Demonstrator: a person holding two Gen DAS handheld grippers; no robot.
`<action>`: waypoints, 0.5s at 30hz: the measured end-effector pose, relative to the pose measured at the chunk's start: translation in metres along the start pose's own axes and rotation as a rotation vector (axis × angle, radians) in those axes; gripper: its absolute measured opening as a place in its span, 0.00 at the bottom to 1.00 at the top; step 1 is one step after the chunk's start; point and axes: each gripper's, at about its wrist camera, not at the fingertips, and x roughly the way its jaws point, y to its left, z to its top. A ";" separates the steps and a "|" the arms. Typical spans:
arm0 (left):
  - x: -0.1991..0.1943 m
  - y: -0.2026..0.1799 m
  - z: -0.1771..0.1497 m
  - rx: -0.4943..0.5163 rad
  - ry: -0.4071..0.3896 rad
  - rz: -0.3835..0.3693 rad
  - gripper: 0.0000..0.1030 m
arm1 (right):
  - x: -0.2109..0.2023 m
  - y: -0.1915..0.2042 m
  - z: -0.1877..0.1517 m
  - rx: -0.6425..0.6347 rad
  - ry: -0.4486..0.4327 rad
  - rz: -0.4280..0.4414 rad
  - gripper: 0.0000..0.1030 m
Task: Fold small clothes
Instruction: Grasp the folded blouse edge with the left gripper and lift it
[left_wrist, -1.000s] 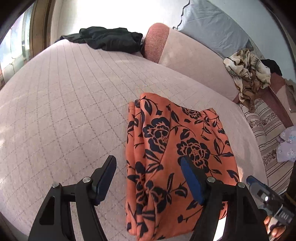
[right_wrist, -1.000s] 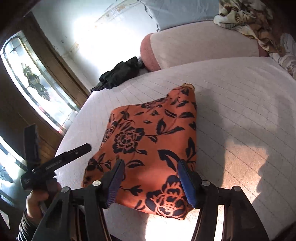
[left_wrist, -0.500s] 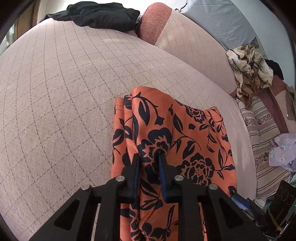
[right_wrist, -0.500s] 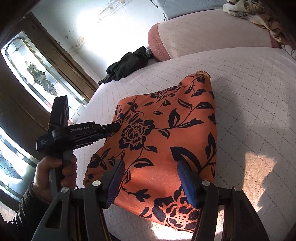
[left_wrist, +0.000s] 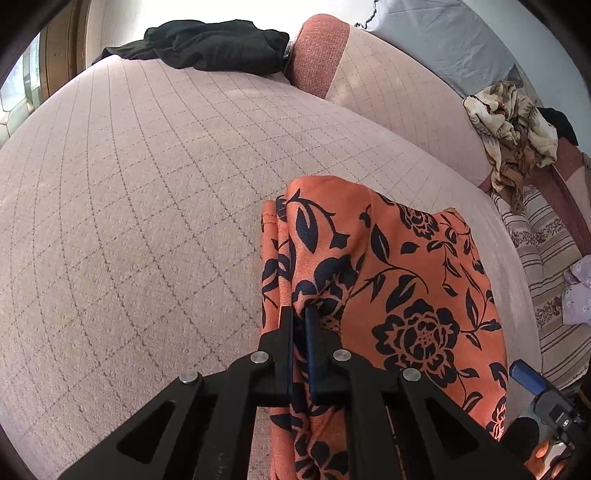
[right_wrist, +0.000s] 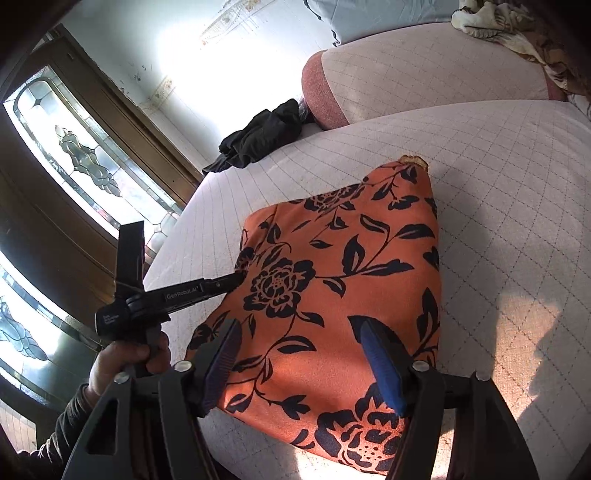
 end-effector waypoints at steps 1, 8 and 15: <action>-0.006 -0.003 -0.001 0.003 -0.013 -0.001 0.06 | 0.000 -0.001 0.003 0.012 -0.005 0.017 0.75; -0.073 -0.048 -0.033 0.104 -0.150 -0.072 0.18 | 0.024 -0.026 -0.004 0.140 0.050 0.089 0.78; -0.030 -0.027 -0.062 0.051 -0.052 0.022 0.14 | 0.006 -0.016 0.005 0.140 0.039 0.143 0.78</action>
